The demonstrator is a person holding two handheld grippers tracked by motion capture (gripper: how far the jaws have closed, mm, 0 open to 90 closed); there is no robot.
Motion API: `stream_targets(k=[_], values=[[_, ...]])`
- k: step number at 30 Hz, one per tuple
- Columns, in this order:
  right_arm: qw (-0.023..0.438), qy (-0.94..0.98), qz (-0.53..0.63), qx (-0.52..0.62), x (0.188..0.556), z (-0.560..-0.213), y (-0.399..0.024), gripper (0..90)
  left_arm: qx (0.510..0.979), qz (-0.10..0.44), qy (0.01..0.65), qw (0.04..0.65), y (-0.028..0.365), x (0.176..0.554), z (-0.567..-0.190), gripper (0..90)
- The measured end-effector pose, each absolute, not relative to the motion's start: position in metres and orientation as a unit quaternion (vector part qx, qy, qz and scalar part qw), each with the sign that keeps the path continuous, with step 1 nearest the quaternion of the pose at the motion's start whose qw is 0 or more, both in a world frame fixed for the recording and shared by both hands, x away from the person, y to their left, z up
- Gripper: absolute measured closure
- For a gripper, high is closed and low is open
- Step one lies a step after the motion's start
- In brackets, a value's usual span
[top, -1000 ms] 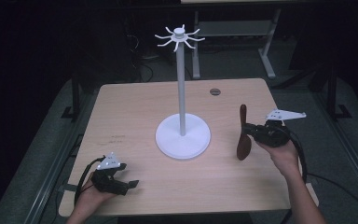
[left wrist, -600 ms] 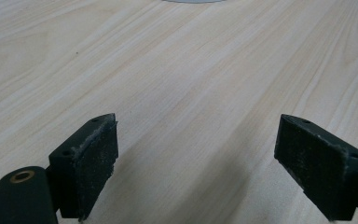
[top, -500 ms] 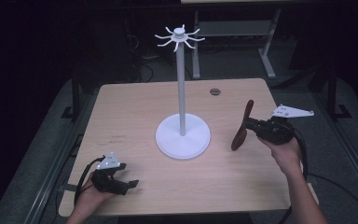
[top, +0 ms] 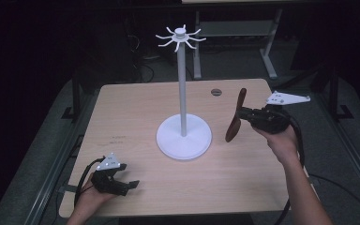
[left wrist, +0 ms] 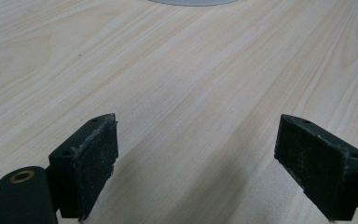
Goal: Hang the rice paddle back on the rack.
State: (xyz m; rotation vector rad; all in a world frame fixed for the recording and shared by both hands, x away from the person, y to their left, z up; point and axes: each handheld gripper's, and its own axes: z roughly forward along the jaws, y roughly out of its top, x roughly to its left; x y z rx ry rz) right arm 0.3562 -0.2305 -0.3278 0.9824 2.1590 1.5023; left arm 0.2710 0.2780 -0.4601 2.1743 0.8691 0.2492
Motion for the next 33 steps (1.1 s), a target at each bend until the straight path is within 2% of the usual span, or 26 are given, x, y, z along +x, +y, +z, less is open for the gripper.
stream_targets(k=[23, 33], values=[[0.172, 0.771, 0.548, 0.277, 0.380, -0.256, -0.187, 77.9, 0.855, 0.097, 0.339, 0.380, 0.278, 0.271, -0.460, 12.9], [0.159, 0.767, 0.564, 0.262, 0.393, -0.230, -0.177, 78.0, 0.853, 0.097, 0.340, 0.384, 0.278, 0.271, -0.460, 13.0]])
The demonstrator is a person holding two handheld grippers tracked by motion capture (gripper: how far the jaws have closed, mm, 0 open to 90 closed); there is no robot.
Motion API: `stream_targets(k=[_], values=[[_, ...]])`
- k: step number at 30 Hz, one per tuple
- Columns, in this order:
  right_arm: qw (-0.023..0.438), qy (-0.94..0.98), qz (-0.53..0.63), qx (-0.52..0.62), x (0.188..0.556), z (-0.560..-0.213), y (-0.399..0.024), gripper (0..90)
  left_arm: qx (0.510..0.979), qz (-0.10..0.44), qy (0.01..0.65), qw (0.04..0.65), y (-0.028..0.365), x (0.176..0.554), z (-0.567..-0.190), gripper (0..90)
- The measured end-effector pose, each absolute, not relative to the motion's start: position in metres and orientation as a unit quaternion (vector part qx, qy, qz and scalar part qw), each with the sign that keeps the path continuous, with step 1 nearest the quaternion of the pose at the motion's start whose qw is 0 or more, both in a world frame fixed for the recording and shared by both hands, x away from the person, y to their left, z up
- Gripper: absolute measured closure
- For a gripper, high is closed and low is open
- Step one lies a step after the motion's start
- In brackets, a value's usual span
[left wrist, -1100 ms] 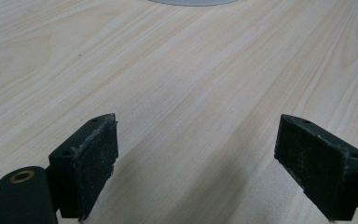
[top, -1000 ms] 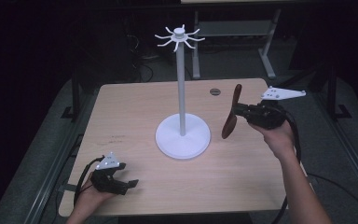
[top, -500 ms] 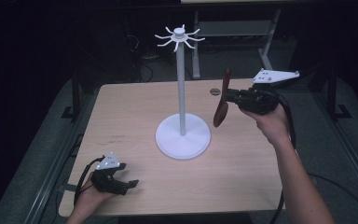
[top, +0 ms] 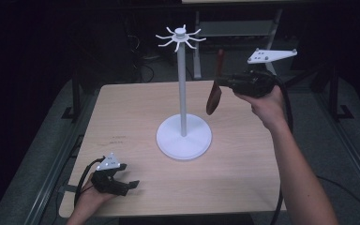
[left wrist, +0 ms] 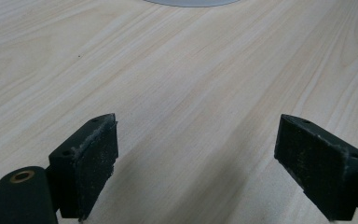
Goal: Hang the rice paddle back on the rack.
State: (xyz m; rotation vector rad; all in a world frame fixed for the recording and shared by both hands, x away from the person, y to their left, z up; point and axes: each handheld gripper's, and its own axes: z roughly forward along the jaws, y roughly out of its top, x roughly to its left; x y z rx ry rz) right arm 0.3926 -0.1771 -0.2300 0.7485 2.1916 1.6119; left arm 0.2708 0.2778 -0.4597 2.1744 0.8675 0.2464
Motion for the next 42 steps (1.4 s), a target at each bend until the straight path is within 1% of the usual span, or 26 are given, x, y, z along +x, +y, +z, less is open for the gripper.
stream_targets(k=[14, 42], values=[[0.158, 0.763, 0.580, 0.237, 0.400, -0.199, -0.160, 77.9, 0.857, 0.094, 0.337, 0.379, 0.279, 0.271, -0.460, 12.9], [0.158, 0.775, 0.567, 0.229, 0.408, -0.192, -0.143, 77.9, 0.857, 0.092, 0.338, 0.379, 0.279, 0.271, -0.460, 12.9]])
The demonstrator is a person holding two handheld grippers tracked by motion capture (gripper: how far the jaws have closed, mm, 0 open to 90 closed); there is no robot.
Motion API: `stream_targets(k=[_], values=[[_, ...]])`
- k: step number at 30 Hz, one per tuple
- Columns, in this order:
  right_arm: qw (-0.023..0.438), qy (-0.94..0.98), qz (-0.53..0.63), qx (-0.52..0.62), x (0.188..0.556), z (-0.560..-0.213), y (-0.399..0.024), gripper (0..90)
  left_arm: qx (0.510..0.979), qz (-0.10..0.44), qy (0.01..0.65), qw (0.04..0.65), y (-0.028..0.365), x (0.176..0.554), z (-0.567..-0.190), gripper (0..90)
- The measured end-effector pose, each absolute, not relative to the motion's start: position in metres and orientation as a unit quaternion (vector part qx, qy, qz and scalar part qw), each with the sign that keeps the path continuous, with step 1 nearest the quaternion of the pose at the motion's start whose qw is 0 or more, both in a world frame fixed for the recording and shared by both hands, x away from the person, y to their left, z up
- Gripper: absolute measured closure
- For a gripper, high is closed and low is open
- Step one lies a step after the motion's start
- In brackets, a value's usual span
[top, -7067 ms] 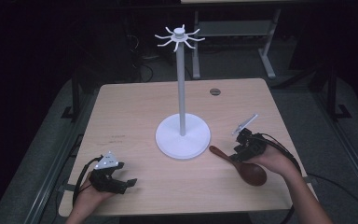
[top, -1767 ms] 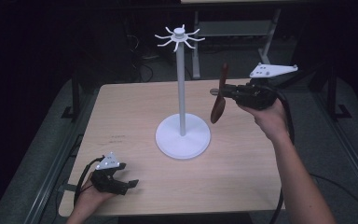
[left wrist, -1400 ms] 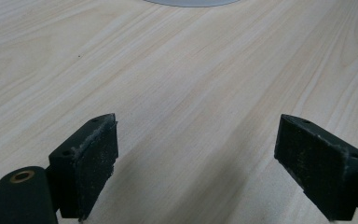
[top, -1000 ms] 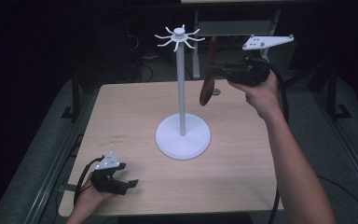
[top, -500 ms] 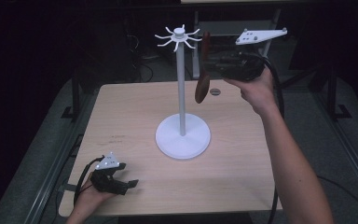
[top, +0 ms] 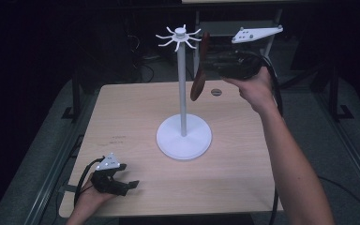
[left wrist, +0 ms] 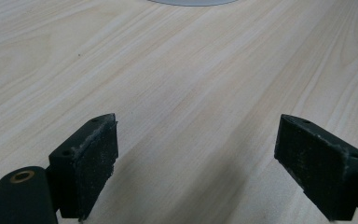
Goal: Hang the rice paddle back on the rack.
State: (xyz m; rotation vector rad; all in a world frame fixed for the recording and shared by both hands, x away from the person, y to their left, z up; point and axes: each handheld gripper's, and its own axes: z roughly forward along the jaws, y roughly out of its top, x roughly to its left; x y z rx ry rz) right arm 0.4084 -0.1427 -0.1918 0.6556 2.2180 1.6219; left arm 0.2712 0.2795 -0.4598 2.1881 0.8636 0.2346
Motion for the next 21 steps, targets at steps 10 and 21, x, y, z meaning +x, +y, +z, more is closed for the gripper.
stream_targets(k=[10, 21], values=[[0.156, 0.782, 0.559, 0.227, 0.4092, -0.1883, -0.1387, 77.9, 0.856, 0.091, 0.340, 0.378, 0.2787, 0.2705, -0.4594, 12.9], [0.152, 0.783, 0.558, 0.229, 0.4094, -0.1896, -0.1377, 77.9, 0.856, 0.090, 0.339, 0.378, 0.2788, 0.2705, -0.4596, 12.9]])
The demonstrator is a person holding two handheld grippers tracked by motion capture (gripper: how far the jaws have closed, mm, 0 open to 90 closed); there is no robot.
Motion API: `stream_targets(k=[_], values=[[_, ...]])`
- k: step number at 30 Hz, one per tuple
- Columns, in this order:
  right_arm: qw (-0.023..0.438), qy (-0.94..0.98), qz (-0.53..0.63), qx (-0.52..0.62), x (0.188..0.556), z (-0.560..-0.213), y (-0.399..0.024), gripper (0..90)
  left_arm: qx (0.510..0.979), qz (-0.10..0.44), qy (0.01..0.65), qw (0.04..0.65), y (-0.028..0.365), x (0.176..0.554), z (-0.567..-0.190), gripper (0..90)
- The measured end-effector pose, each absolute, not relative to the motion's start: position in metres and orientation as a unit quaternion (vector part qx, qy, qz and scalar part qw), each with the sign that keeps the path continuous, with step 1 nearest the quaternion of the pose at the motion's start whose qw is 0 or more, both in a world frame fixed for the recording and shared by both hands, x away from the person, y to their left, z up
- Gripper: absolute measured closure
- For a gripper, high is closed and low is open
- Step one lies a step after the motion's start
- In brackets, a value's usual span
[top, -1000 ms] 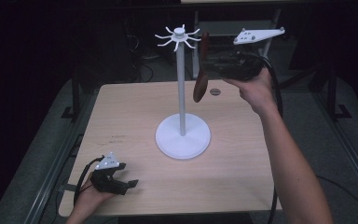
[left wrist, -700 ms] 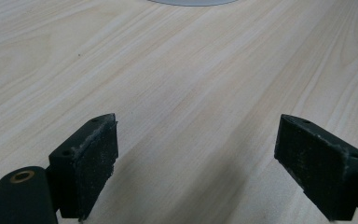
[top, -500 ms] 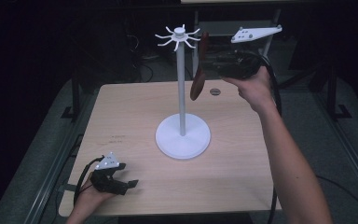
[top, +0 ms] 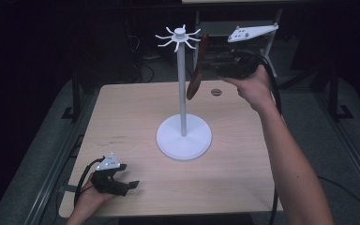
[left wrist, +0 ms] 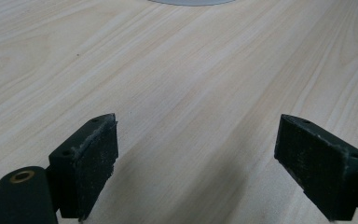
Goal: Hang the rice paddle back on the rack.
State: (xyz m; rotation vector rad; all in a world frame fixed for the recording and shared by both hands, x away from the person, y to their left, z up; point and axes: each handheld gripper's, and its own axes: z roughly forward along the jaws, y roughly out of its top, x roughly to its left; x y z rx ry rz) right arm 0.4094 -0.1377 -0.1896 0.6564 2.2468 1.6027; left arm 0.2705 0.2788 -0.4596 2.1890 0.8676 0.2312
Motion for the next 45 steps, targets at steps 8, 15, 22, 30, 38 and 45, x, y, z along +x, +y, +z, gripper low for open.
stream_targets(k=[8, 15, 22, 30, 38, 45], values=[[0.155, 0.778, 0.564, 0.230, 0.405, -0.193, -0.145, 78.0, 0.856, 0.090, 0.339, 0.380, 0.277, 0.271, -0.460, 12.9], [0.166, 0.774, 0.566, 0.231, 0.403, -0.195, -0.148, 76.4, 0.856, 0.091, 0.338, 0.379, 0.278, 0.271, -0.460, 12.9], [0.167, 0.766, 0.573, 0.238, 0.400, -0.195, -0.152, 64.3, 0.857, 0.091, 0.337, 0.378, 0.278, 0.271, -0.460, 12.9], [0.169, 0.766, 0.571, 0.243, 0.394, -0.202, -0.159, 52.3, 0.857, 0.093, 0.337, 0.380, 0.277, 0.271, -0.460, 12.9], [0.163, 0.772, 0.558, 0.256, 0.387, -0.219, -0.172, 46.1, 0.854, 0.095, 0.341, 0.382, 0.278, 0.271, -0.460, 12.9], [0.162, 0.774, 0.548, 0.274, 0.378, -0.244, -0.192, 42.5, 0.855, 0.095, 0.341, 0.380, 0.278, 0.274, -0.461, 12.9]])
